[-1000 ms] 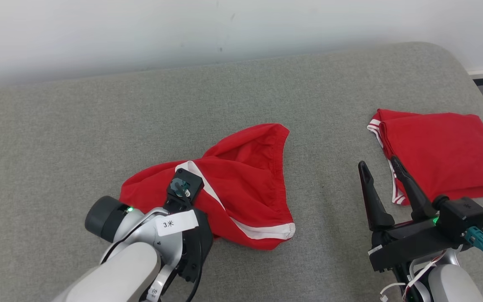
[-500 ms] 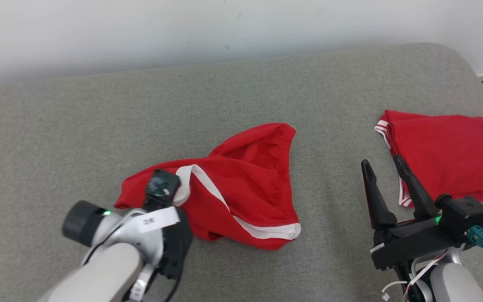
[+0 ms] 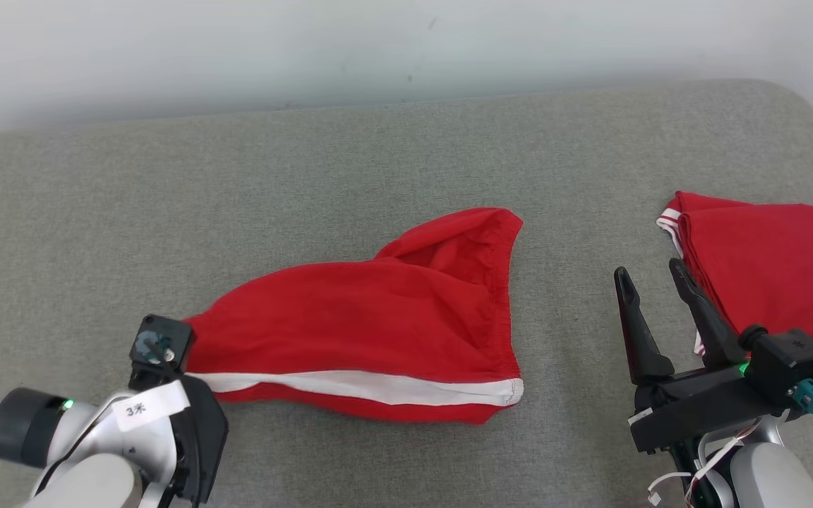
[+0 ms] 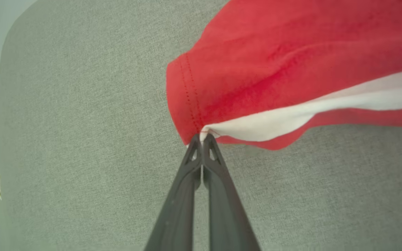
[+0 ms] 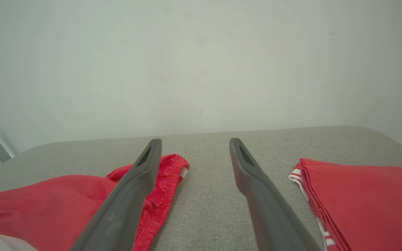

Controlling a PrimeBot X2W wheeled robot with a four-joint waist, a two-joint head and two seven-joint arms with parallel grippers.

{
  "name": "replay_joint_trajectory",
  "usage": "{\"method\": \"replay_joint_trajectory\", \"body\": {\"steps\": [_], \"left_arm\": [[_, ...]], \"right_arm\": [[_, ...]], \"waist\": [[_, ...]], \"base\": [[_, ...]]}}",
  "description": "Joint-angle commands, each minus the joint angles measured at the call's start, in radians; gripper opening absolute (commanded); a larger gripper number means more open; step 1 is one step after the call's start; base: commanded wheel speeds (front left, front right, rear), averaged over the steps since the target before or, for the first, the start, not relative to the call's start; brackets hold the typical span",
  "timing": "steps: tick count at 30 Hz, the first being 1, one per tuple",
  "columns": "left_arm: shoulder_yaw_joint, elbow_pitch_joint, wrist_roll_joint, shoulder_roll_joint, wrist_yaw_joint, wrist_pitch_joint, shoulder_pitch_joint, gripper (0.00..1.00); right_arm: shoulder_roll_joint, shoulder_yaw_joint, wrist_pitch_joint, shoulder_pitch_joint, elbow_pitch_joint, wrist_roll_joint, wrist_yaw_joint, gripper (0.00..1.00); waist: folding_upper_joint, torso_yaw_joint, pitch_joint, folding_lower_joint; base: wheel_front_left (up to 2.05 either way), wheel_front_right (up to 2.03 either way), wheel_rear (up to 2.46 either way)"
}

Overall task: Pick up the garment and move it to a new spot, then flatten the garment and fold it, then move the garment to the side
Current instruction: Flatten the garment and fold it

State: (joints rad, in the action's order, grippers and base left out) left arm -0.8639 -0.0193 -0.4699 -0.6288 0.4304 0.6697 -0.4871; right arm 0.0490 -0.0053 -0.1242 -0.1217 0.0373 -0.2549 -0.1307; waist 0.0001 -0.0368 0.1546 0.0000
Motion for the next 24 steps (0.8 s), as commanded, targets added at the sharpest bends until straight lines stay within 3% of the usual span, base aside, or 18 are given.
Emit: {"method": "replay_joint_trajectory", "body": {"steps": [1,2,4,9,14,19,24], "left_arm": [[0.005,0.009,-0.006,-0.009,0.006,-0.006,0.017,0.0],[0.005,0.011,-0.005,-0.011,0.009,-0.013,0.022,0.0],[0.004,0.008,-0.014,-0.009,0.015,-0.018,0.041,1.0],[0.013,0.0,-0.034,-0.009,0.03,-0.023,0.07,1.0],[0.059,0.015,-0.069,-0.02,0.076,-0.065,0.119,1.0],[0.16,0.055,-0.103,0.024,0.128,-0.26,0.17,1.0],[0.244,0.058,-0.165,0.114,0.112,-0.497,0.226,1.0]], "right_arm": [[0.003,-0.001,0.0,0.002,-0.004,0.007,0.0,1.0],[0.003,0.0,0.003,0.002,-0.004,0.009,0.0,1.0],[0.003,0.003,0.006,0.002,-0.005,0.011,0.0,1.0],[0.003,0.005,0.008,0.008,-0.005,0.011,0.0,1.0],[0.003,0.001,0.014,0.019,-0.002,0.012,0.0,1.0],[0.003,-0.01,0.013,0.031,0.0,0.017,0.0,1.0],[0.003,-0.033,0.003,0.043,0.014,-0.001,0.0,1.0]], "waist": [[-0.0001,0.006,-0.002,0.0],[-0.0001,0.008,-0.003,0.0],[-0.0001,0.011,-0.006,0.0],[-0.0001,0.014,-0.016,0.0],[-0.0001,0.019,-0.037,0.0],[-0.0001,0.026,-0.066,0.0],[-0.0001,0.032,-0.107,0.0]], "base": [[0.0,0.0,0.0],[0.0,0.0,0.0],[0.0,0.0,0.0],[0.0,0.0,0.0],[0.0,0.0,0.0],[0.0,0.0,0.0],[0.0,0.0,0.0]]}}
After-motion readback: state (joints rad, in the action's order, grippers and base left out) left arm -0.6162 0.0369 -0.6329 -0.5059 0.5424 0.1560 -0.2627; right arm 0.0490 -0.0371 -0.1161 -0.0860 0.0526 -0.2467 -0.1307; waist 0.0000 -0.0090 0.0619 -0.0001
